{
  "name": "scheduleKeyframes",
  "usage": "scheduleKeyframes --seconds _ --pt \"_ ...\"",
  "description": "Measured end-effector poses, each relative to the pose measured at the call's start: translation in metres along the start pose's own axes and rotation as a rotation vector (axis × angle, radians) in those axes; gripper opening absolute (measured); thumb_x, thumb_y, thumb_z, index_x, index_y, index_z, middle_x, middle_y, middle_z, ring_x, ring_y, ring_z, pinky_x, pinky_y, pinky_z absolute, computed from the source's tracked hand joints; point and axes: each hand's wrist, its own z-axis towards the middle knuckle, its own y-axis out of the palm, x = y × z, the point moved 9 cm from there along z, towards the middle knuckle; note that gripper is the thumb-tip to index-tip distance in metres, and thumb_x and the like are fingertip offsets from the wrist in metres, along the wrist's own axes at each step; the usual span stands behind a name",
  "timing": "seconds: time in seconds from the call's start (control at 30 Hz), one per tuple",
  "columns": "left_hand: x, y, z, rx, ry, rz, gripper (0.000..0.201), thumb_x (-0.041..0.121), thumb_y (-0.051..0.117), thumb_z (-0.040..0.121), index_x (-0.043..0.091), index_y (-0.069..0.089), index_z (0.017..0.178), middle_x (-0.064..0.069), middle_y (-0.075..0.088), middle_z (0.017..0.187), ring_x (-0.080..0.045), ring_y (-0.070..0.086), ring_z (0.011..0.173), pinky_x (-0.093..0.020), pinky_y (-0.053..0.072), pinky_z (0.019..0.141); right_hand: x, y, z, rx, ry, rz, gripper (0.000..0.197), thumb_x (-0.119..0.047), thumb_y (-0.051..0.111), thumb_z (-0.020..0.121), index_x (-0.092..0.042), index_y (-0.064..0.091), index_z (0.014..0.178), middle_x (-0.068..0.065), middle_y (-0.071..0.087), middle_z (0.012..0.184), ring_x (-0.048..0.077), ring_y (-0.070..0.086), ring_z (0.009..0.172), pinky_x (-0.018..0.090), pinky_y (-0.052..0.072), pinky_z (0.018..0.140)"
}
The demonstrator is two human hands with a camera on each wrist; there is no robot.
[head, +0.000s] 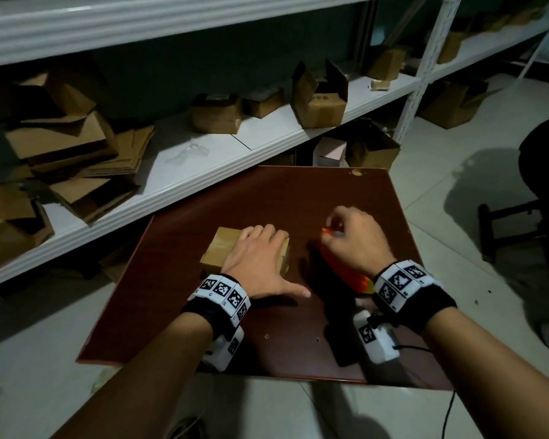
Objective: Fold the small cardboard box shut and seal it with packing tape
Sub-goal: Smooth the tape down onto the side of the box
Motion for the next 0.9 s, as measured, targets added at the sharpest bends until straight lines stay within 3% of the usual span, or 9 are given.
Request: scheduleKeyframes --seconds 0.07,0.17,0.3,0.47,0.6,0.73,0.9 --pt "0.001 -0.001 0.000 -0.007 0.004 0.001 0.137 0.110 0.041 0.051 0.019 0.042 0.153 0.001 0.051 0.140 -0.023 0.046 0.131 -0.043 0.028 0.120 -0.013 0.018 -0.003 -0.106 -0.026 0.289 0.014 -0.025 0.072 0.087 -0.026 0.069 0.101 -0.006 0.071 0.097 0.014 0.064 0.089 0.034 0.051 0.082" --pt "0.001 -0.002 -0.001 -0.011 0.010 -0.002 0.133 0.109 0.042 0.052 0.019 0.043 0.151 0.000 0.051 0.137 -0.024 0.046 0.128 -0.043 0.029 0.119 -0.024 0.046 -0.008 -0.247 -0.001 0.448 0.020 -0.015 0.073 0.084 -0.023 0.072 0.102 -0.002 0.076 0.099 0.019 0.070 0.098 0.038 0.055 0.090" --pt "0.002 -0.003 -0.002 0.003 0.020 -0.006 0.128 0.109 0.042 0.053 0.020 0.048 0.144 0.002 0.052 0.131 -0.023 0.047 0.123 -0.042 0.031 0.116 -0.029 0.061 -0.006 -0.287 -0.001 0.508 0.022 -0.011 0.073 0.082 -0.020 0.072 0.103 0.004 0.076 0.101 0.023 0.070 0.101 0.039 0.055 0.094" --pt "0.001 -0.002 -0.001 0.006 0.020 0.002 0.127 0.109 0.041 0.052 0.020 0.049 0.143 0.000 0.053 0.131 -0.024 0.049 0.123 -0.043 0.033 0.114 -0.023 0.069 -0.006 -0.326 0.051 0.531 0.015 -0.015 0.070 0.085 -0.023 0.072 0.097 -0.003 0.075 0.097 0.016 0.068 0.094 0.032 0.053 0.082" --pt "0.001 -0.002 -0.001 0.003 0.024 -0.008 0.125 0.107 0.044 0.053 0.020 0.049 0.142 0.001 0.053 0.131 -0.024 0.048 0.123 -0.043 0.032 0.115 -0.017 0.077 -0.005 -0.349 0.068 0.518 0.011 -0.026 0.069 0.077 -0.024 0.074 0.086 -0.005 0.077 0.088 0.018 0.070 0.094 0.043 0.056 0.091" --pt "0.003 -0.004 -0.001 -0.003 0.049 -0.009 0.124 0.106 0.048 0.054 0.020 0.048 0.143 0.000 0.052 0.132 -0.024 0.047 0.125 -0.043 0.030 0.116 -0.017 0.080 -0.006 -0.368 0.079 0.586 0.006 -0.021 0.069 0.084 -0.017 0.073 0.085 0.001 0.076 0.090 0.023 0.070 0.095 0.046 0.054 0.094" --pt "0.007 -0.002 -0.001 -0.029 0.127 0.005 0.126 0.104 0.053 0.053 0.020 0.045 0.147 0.001 0.050 0.135 -0.023 0.046 0.127 -0.043 0.029 0.119 -0.014 0.087 -0.006 -0.408 0.048 0.630 0.014 -0.012 0.069 0.092 -0.017 0.073 0.080 -0.001 0.075 0.082 0.017 0.068 0.085 0.043 0.054 0.091"
